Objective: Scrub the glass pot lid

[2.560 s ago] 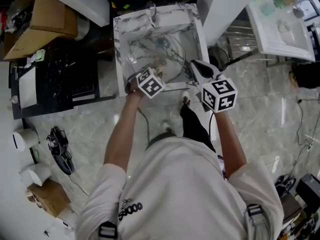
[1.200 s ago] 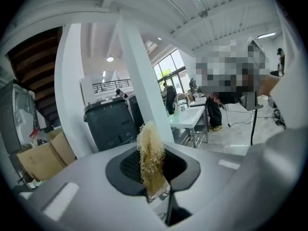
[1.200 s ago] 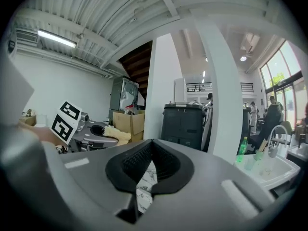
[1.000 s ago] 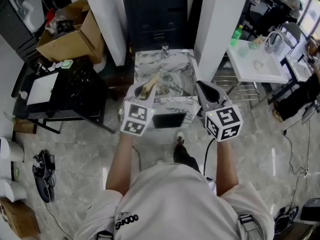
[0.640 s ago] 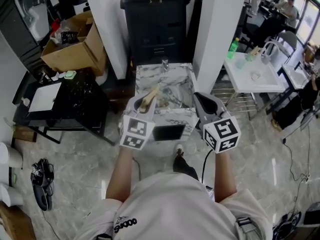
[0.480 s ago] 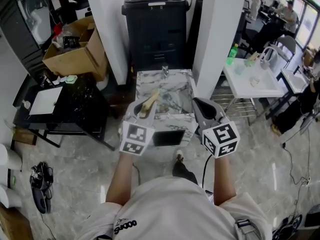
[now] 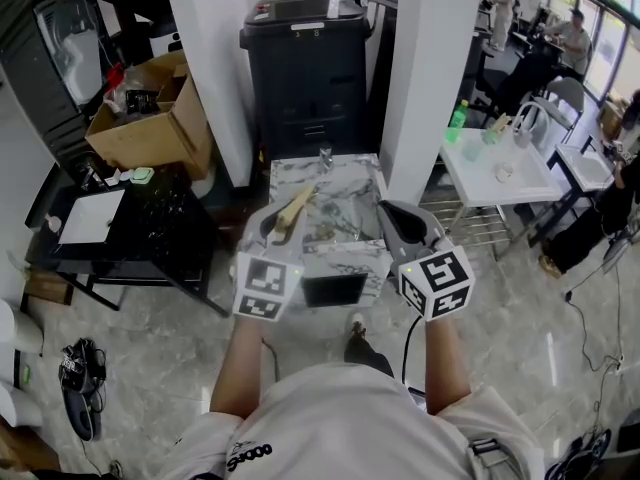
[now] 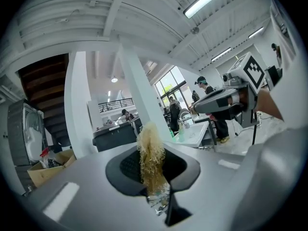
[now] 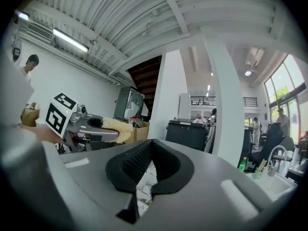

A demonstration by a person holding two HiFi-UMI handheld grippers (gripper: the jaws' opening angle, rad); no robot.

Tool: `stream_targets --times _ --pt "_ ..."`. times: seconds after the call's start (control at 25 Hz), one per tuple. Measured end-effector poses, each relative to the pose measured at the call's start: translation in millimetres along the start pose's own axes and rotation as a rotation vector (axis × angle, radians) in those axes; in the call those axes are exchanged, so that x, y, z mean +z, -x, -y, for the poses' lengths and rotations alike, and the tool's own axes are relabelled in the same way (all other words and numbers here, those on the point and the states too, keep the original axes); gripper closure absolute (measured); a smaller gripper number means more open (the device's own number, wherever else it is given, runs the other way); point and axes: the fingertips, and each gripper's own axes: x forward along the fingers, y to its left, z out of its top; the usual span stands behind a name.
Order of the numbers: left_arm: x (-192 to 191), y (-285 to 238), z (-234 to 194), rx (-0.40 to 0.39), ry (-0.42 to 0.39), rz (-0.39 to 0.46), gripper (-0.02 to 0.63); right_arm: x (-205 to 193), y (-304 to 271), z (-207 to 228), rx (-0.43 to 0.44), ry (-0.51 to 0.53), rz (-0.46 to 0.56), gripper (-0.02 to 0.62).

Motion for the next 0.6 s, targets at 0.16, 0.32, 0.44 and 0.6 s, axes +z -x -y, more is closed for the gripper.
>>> stream_targets --times 0.16,0.32,0.44,0.6 --pt "1.5 0.5 1.0 0.004 0.001 0.005 0.548 -0.4 1.6 1.8 -0.013 0.005 0.001 0.594" --pt "2.0 0.5 3.9 0.005 0.003 0.007 0.548 -0.5 6.1 5.2 -0.034 0.018 -0.004 0.594" --pt "2.8 0.2 2.5 0.009 0.0 0.004 0.548 0.6 5.5 6.4 -0.034 0.019 -0.006 0.594" --pt "1.1 -0.4 1.6 0.006 -0.003 0.001 0.548 -1.8 1.8 4.0 -0.024 0.023 -0.015 0.594"
